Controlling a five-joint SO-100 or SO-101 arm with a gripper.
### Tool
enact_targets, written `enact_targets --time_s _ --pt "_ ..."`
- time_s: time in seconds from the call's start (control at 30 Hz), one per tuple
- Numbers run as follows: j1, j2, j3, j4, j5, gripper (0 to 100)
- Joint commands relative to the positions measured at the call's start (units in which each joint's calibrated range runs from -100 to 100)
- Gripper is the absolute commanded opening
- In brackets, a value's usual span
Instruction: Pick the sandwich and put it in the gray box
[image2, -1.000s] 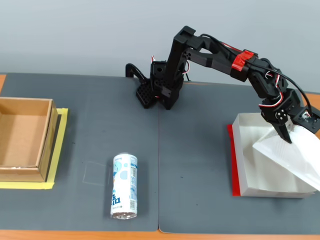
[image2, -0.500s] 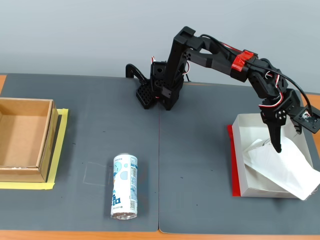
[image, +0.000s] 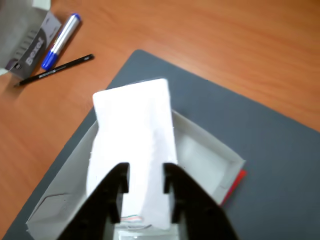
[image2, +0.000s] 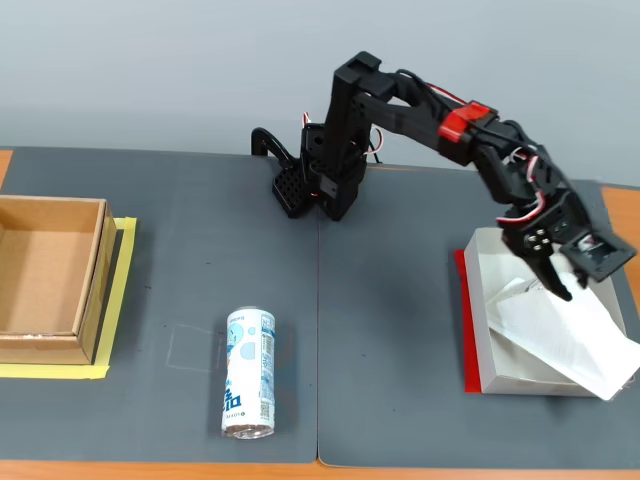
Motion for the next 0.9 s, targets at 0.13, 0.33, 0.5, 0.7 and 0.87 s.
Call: enact_targets --time_s 0.13,0.33,0.5,0.7,0.87 --pt "11.1 -11.2 4.9 3.1 2.1 2" --pt "21.1 -18.3 11.0 5.0 2.4 2" --pt "27.3 -24.0 17.7 4.3 3.4 2" --pt "30.8 -33.0 28.5 4.3 3.5 2" --pt "32.0 -43.7 39.5 4.6 3.5 2"
